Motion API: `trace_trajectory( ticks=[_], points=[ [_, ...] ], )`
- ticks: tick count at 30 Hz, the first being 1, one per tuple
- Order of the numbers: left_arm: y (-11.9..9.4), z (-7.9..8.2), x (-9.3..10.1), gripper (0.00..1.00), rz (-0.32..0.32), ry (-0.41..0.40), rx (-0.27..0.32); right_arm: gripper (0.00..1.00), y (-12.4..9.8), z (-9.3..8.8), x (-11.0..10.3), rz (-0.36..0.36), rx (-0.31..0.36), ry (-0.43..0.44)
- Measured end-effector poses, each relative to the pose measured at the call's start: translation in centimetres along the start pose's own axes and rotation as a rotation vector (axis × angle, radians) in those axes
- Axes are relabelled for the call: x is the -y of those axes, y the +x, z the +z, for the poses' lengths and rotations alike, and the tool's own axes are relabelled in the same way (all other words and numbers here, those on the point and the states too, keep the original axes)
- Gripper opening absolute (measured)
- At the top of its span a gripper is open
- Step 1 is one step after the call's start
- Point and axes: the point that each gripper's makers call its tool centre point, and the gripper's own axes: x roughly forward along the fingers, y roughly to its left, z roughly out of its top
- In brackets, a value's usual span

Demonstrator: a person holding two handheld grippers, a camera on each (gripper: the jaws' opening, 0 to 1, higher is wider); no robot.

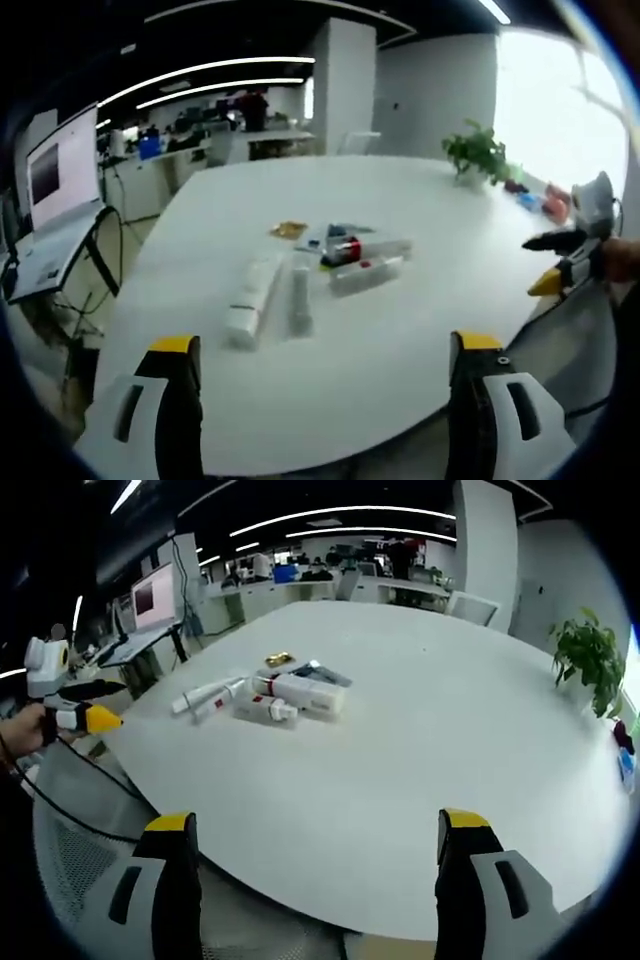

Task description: Arrange the skincare products in the storage area until every visible bottle or jar stands upright without overlapping.

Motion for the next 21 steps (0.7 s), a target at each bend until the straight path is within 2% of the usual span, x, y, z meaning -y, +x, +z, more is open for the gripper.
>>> trace_trajectory(
  ticks=[5,12,17,21],
  points=[
    [0.0,0.0,-0.1,0.96,0.003,-0.002,0.001,0.98,0.3,0.1,0.9,-0.003,-0.026,-0.034],
    [-0.1,0.0,-0.3,0.96,0.012,-0.010,-0.001,0.97,1.1,2.3,1.3,0.022,-0.006,-0.096],
    [0.0,-0.2,-0.4,0.96,0.012,-0.010,-0.005,0.94,1.6,3.8,0.7,0.090,0.014,-0.150],
    [0.1,-0.3,-0.5,0.96,0.008,-0.010,-0.007,0.94,1.7,5.0,0.4,0.108,0.018,-0.181]
  ],
)
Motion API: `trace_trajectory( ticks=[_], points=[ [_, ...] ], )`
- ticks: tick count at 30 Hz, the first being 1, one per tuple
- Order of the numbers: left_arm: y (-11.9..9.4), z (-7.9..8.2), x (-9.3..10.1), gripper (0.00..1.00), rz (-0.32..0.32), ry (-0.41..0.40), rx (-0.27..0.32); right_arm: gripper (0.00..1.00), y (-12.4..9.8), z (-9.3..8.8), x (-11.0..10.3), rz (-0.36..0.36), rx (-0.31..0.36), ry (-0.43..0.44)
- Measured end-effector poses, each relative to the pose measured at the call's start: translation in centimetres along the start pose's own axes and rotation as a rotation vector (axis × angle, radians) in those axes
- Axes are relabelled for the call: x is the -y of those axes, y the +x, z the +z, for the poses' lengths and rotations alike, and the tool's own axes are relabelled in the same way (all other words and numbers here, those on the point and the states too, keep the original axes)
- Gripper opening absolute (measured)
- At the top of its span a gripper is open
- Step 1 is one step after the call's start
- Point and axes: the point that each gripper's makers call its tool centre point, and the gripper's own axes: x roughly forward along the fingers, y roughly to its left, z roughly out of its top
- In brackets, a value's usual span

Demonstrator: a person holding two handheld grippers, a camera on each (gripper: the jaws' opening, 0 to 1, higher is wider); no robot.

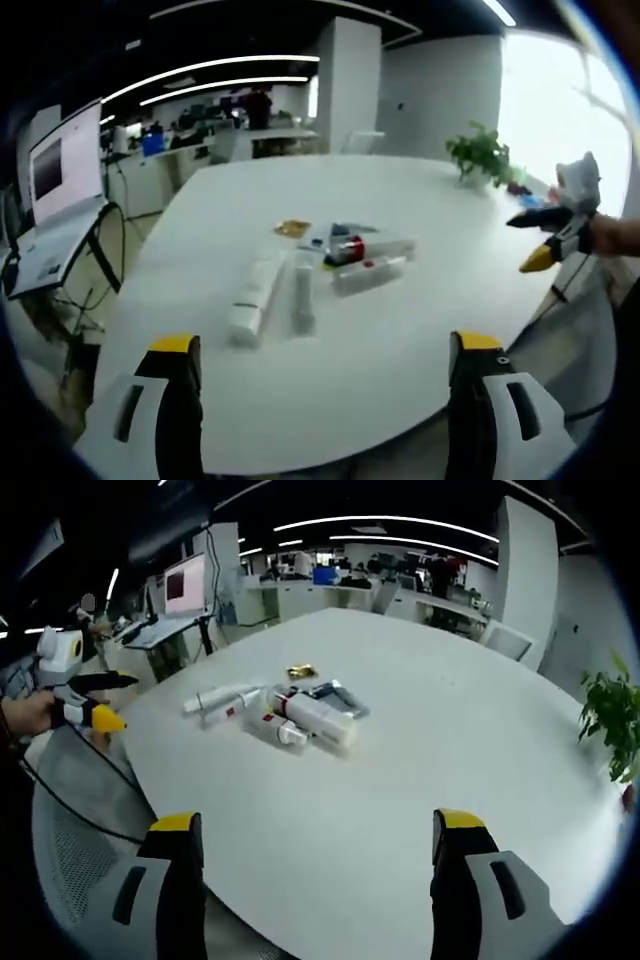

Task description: Arrange the skincare products in the storage area until every visible bottle or jar stands upright without overlapping.

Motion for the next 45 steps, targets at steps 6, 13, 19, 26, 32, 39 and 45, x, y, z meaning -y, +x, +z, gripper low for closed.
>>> trace_trajectory(
  ticks=[6,13,19,26,32,39,45],
  points=[
    [-0.1,0.1,0.0,0.96,0.006,-0.007,0.002,0.92,0.9,1.7,-0.2,0.024,0.001,-0.052],
    [-0.1,0.1,0.0,0.95,0.008,-0.013,0.003,0.91,2.4,3.6,-0.5,0.064,-0.002,-0.116],
    [-0.2,0.1,0.2,0.95,0.002,-0.013,-0.002,0.90,3.5,5.9,-1.2,0.082,-0.005,-0.172],
    [-0.3,0.1,0.3,0.95,-0.001,-0.013,0.001,0.90,5.3,8.9,-1.8,0.139,-0.038,-0.246],
    [-0.4,0.3,0.3,0.95,0.003,-0.024,0.009,0.91,5.8,10.3,-1.9,0.151,-0.049,-0.300],
    [-0.4,0.3,0.1,0.94,0.002,-0.027,0.015,0.87,7.1,10.9,-1.7,0.147,-0.093,-0.349],
    [-0.4,0.2,0.0,0.94,0.004,-0.030,0.013,0.83,8.7,11.1,-1.6,0.175,-0.135,-0.390]
  ],
)
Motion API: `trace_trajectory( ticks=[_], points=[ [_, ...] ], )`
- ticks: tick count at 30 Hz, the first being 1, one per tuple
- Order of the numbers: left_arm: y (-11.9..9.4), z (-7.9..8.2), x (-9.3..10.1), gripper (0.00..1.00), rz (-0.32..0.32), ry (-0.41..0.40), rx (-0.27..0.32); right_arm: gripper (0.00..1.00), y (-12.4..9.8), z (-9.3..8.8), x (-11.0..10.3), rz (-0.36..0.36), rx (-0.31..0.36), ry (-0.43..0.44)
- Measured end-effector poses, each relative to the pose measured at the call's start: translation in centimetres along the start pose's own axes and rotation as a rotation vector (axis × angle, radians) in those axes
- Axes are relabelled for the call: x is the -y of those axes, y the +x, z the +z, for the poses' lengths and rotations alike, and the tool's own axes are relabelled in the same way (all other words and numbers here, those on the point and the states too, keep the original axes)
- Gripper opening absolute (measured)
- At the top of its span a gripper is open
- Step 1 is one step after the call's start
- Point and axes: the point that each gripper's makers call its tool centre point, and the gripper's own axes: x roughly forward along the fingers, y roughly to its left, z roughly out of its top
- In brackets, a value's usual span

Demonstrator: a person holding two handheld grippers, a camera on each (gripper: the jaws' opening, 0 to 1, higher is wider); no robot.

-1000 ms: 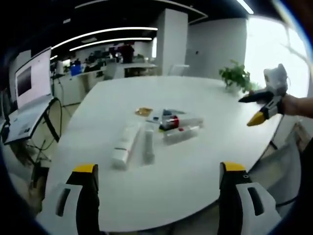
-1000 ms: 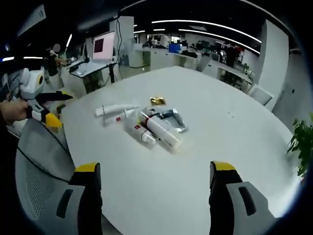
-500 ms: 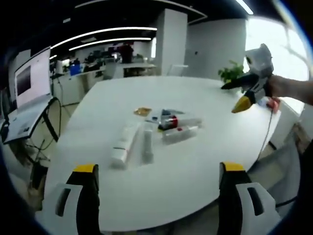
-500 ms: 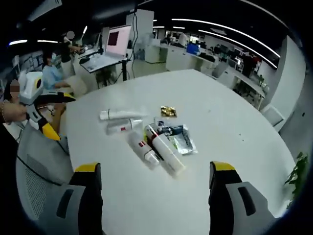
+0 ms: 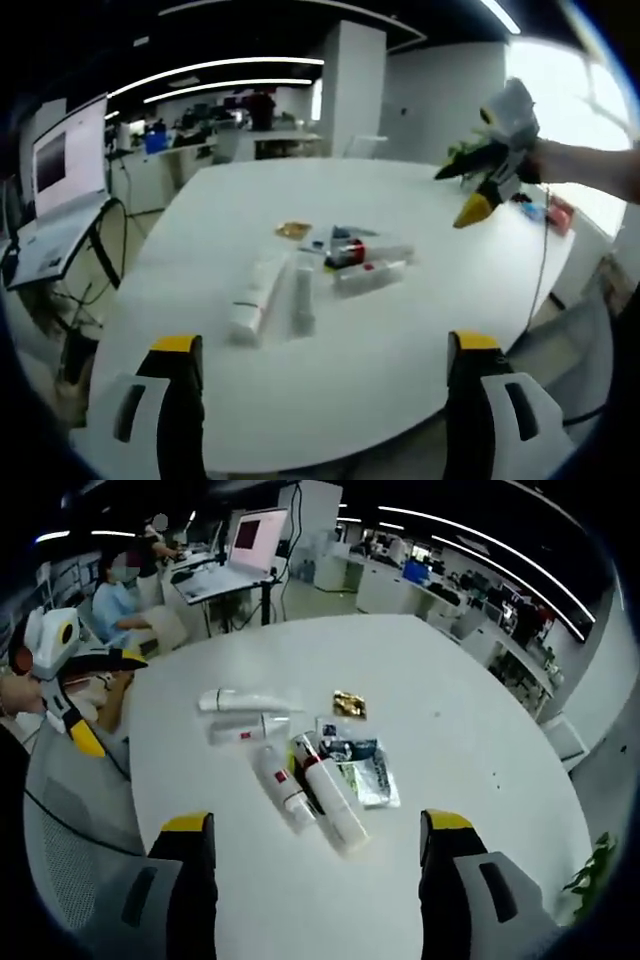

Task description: Arrange the skincare products in the storage area until every visible bottle or jar stands upright without overlapping.

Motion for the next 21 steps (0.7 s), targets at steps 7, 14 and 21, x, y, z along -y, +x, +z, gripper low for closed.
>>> trace_trajectory(
  ticks=[7,14,21],
  points=[
    [0.0,0.0,-0.1,0.94,0.002,-0.011,-0.002,0.82,1.5,0.7,1.3,0.032,-0.043,-0.055],
    [-0.1,0.1,-0.1,0.93,0.007,-0.016,0.000,0.81,2.5,1.2,1.8,0.049,-0.068,-0.098],
    [0.0,0.1,-0.2,0.94,0.006,-0.016,-0.006,0.78,4.3,0.8,1.9,0.075,-0.109,-0.148]
  ],
)
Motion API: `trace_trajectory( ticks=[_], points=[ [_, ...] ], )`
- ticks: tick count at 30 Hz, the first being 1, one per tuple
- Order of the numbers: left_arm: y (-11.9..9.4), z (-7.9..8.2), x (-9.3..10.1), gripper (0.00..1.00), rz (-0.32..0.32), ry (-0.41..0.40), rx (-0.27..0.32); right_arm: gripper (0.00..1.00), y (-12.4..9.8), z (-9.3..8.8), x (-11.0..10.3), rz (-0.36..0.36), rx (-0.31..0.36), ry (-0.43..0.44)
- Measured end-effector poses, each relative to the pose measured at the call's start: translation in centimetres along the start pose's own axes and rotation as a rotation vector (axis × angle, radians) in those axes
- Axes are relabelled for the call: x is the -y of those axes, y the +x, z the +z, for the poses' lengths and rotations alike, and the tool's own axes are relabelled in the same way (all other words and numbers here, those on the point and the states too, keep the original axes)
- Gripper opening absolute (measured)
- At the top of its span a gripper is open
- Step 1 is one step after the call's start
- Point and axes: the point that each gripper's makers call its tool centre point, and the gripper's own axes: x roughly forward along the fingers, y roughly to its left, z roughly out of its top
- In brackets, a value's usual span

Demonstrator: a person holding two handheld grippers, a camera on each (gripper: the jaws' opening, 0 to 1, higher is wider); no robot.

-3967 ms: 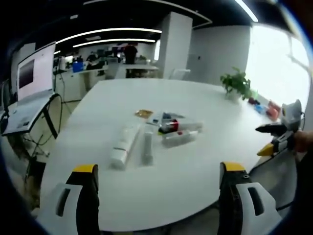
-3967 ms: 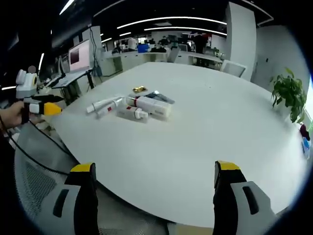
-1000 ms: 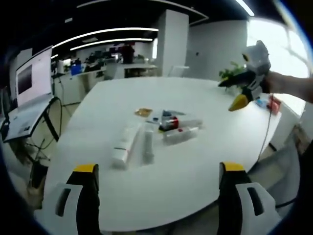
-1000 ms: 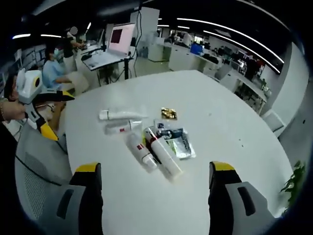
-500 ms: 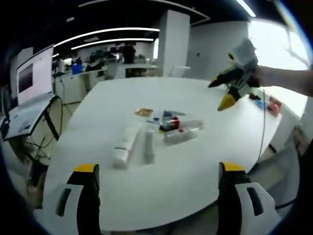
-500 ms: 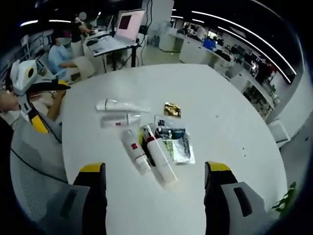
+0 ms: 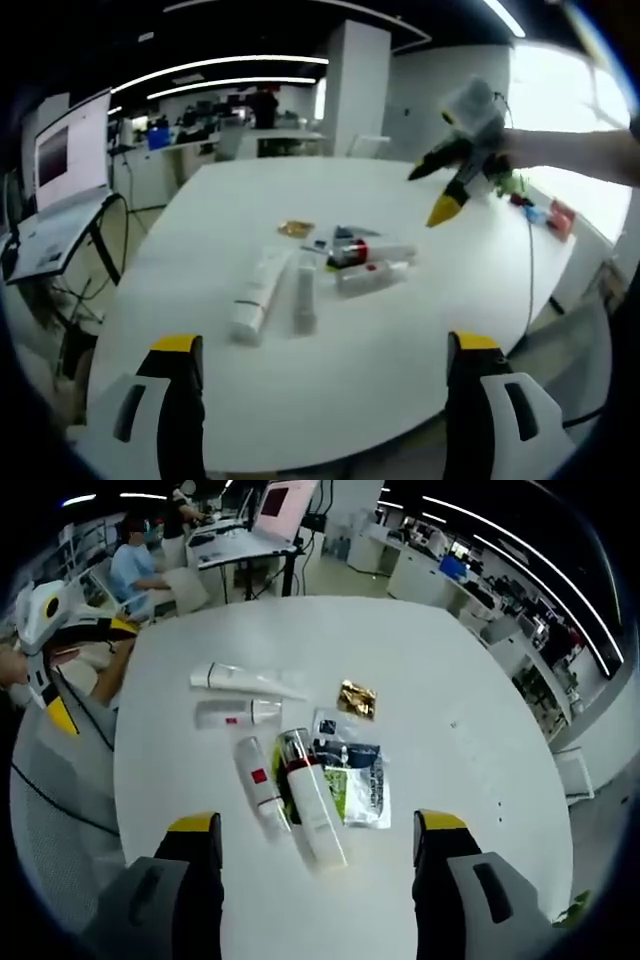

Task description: Arrange the skincare products in the storage area until every visible bottle or jar stands upright without overlapping.

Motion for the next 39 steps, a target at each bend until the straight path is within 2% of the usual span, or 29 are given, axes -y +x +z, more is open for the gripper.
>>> trace_trajectory(
  ticks=[10,18,21,33,39],
  points=[
    [0.3,-0.5,-0.7,0.94,0.004,-0.017,-0.002,0.73,3.1,-0.2,0.9,0.036,-0.039,-0.025],
    [0.3,-0.7,-0.8,0.93,0.009,-0.010,-0.011,0.61,5.5,-0.7,0.7,0.053,-0.083,-0.067],
    [0.4,-0.8,-0.8,0.92,0.008,-0.009,-0.012,0.60,6.3,-1.0,0.7,0.068,-0.097,-0.075],
    [0.4,-0.9,-1.0,0.91,0.020,-0.015,-0.017,0.57,8.5,-1.0,0.5,0.099,-0.123,-0.095],
    [0.5,-0.9,-1.0,0.91,0.024,-0.018,-0.019,0.53,9.3,-1.4,0.8,0.103,-0.140,-0.113]
  ],
)
